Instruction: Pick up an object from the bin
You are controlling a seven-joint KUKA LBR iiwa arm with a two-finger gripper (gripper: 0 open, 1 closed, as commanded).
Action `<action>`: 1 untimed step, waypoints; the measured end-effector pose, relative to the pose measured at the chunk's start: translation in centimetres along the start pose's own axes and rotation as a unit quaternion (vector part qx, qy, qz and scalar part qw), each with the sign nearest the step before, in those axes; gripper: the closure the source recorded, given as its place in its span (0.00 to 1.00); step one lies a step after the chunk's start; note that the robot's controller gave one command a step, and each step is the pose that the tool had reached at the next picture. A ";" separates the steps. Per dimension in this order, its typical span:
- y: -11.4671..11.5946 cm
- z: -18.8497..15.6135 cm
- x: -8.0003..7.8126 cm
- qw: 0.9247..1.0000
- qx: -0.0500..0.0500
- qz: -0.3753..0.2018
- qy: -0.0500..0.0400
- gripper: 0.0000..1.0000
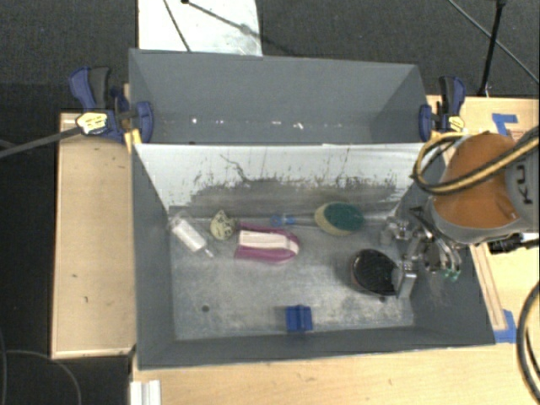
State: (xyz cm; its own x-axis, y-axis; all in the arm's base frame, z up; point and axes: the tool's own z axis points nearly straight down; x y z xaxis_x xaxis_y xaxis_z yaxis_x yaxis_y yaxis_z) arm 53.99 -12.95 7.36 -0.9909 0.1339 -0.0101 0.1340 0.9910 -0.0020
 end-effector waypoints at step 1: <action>0.0 0.0 0.0 1.000 0.000 0.000 0.000 1.00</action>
Offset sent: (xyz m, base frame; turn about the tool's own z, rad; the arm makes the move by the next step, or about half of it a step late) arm 0.0000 0.0000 0.0000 0.0000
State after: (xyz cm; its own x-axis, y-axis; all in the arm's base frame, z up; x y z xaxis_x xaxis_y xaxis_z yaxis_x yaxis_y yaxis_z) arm 53.96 -13.00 7.34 -0.9909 0.1342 -0.0095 0.1342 0.9909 -0.0024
